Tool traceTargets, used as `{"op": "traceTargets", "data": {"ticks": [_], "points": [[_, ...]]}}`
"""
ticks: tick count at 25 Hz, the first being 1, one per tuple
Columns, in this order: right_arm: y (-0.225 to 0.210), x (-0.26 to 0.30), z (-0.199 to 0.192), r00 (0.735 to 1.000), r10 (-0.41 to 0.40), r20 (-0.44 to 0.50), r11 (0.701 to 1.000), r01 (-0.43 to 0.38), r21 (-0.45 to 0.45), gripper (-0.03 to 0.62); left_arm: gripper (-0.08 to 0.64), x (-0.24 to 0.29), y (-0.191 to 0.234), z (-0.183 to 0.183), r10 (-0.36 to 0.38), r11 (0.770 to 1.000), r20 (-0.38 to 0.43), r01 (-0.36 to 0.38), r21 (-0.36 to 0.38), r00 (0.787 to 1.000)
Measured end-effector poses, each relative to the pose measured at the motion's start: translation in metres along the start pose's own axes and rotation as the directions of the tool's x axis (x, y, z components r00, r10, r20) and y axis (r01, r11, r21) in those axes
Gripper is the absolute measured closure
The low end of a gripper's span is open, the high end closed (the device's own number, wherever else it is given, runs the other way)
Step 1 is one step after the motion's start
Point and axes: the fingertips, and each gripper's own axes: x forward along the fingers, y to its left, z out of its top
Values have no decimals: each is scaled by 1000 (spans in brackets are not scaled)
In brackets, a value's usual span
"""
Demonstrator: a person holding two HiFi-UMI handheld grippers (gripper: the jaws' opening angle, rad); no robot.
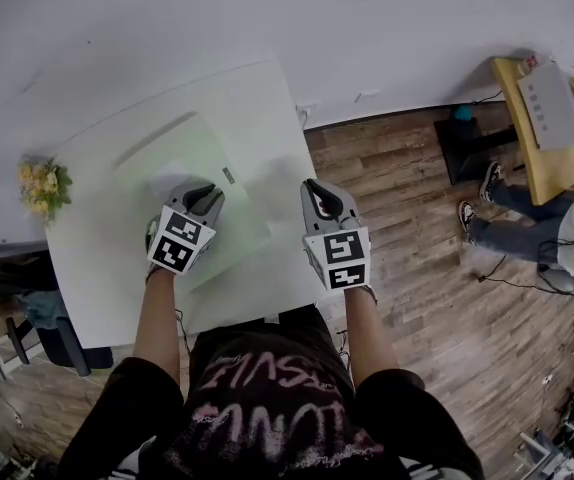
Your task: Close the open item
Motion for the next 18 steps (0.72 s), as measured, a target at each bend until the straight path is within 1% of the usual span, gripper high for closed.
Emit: {"op": "traceTargets", "data": {"ticks": [2, 3, 5, 9, 12, 15, 18], "points": [[5, 1, 5, 1000, 14, 5, 1000, -14, -6, 565, 477, -5, -1, 3, 12, 999, 21, -13, 31, 1000], [9, 2, 7, 1000, 22, 7, 1000, -22, -11, 565, 470, -7, -2, 4, 14, 999, 27, -15, 36, 1000], [18, 2, 12, 999, 37, 10, 999, -37, -27, 565, 459, -15, -1, 3, 27, 999, 42, -28, 22, 999], [36, 4, 23, 997, 72, 21, 996, -70, -60, 565, 459, -37, 6, 1, 79, 997, 89, -77, -31, 993], [51, 5, 30, 995, 99, 24, 992, -96, -82, 565, 460, -56, 12, -5, 124, 990, 115, -115, -77, 986], [70, 8, 36, 992, 128, 18, 987, -125, -105, 565, 471, -82, 20, -8, 170, 980, 168, -148, -136, 971], [86, 12, 44, 987, 159, 36, 983, -154, -103, 565, 477, -110, 26, -8, 217, 966, 227, -175, -189, 949]]}}
